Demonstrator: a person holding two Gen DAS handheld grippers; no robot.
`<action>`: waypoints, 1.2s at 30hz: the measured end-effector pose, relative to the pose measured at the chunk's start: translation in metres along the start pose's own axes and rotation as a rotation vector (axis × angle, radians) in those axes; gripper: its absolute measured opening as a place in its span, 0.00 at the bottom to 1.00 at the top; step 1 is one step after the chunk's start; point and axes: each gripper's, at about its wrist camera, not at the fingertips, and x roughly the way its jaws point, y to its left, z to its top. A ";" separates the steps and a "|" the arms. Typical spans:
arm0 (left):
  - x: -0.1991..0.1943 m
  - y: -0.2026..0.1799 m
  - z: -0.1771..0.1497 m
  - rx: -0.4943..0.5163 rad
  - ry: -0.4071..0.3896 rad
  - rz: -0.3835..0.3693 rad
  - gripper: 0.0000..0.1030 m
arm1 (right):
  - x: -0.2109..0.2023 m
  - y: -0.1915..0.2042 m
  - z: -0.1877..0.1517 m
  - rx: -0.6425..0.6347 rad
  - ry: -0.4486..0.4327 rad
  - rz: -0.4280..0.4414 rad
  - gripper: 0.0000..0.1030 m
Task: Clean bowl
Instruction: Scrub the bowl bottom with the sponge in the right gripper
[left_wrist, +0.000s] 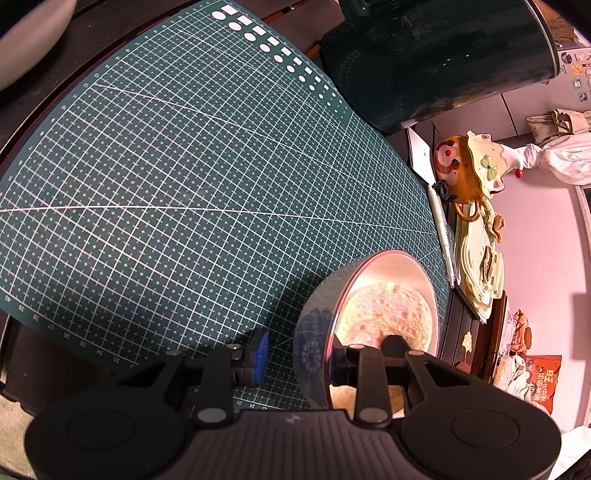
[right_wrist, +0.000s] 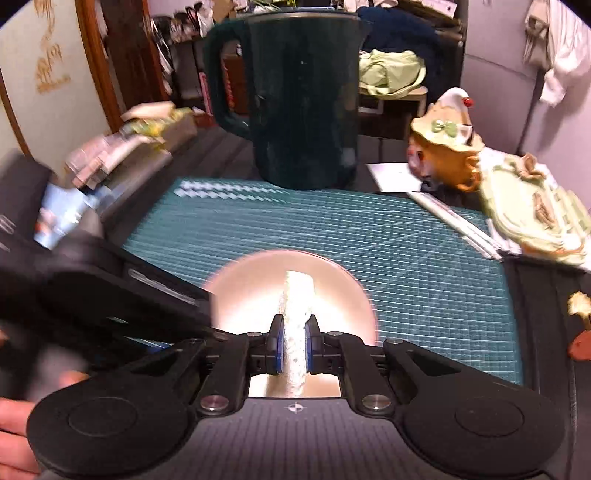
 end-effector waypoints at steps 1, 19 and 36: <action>0.000 0.000 0.000 0.000 0.001 -0.001 0.30 | 0.000 -0.001 0.000 -0.005 0.002 -0.016 0.09; 0.000 0.000 -0.001 0.001 -0.001 -0.001 0.30 | -0.005 0.003 0.001 0.003 -0.018 0.028 0.09; -0.001 -0.001 -0.002 0.000 0.000 -0.001 0.30 | -0.026 -0.010 0.011 0.034 -0.078 0.100 0.09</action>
